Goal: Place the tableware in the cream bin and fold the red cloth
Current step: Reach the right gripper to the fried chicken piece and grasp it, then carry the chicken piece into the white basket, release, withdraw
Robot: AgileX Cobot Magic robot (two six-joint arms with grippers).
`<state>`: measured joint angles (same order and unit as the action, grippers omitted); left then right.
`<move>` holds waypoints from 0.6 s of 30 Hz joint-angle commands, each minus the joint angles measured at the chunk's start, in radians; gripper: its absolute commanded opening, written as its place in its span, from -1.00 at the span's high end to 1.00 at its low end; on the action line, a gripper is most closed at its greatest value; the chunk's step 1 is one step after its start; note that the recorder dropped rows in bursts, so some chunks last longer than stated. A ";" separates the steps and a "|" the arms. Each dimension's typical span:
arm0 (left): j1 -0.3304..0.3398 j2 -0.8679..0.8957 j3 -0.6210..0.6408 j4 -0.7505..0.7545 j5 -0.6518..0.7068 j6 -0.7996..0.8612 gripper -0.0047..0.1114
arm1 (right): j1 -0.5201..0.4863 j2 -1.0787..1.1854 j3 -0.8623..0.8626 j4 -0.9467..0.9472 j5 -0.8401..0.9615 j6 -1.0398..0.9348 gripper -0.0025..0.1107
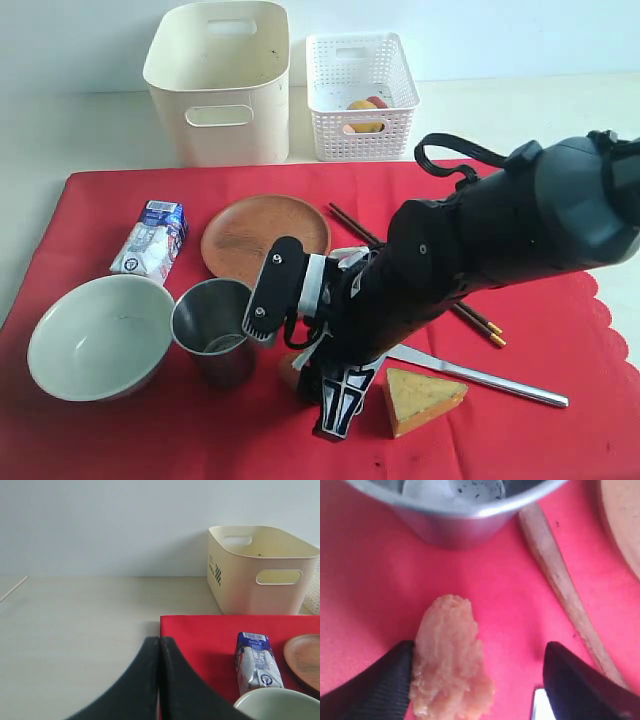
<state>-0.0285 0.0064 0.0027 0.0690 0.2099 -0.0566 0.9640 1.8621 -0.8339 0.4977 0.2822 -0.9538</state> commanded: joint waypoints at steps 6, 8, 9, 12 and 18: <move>-0.004 -0.006 -0.003 -0.002 -0.003 0.001 0.90 | 0.002 -0.001 -0.002 -0.008 -0.020 -0.014 0.59; -0.004 -0.006 -0.003 -0.002 -0.003 0.001 0.90 | 0.002 -0.003 -0.002 -0.008 -0.020 -0.014 0.75; -0.004 -0.006 -0.003 -0.002 -0.003 0.001 0.90 | 0.002 -0.008 -0.002 -0.008 -0.020 -0.014 0.83; -0.004 -0.006 -0.003 -0.002 -0.003 0.001 0.90 | 0.002 -0.031 -0.002 -0.008 -0.020 -0.007 0.96; -0.004 -0.006 -0.003 -0.002 -0.003 0.001 0.90 | 0.002 -0.119 -0.002 -0.008 -0.027 0.022 0.96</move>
<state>-0.0285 0.0064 0.0027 0.0690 0.2099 -0.0566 0.9640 1.7921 -0.8339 0.4933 0.2678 -0.9389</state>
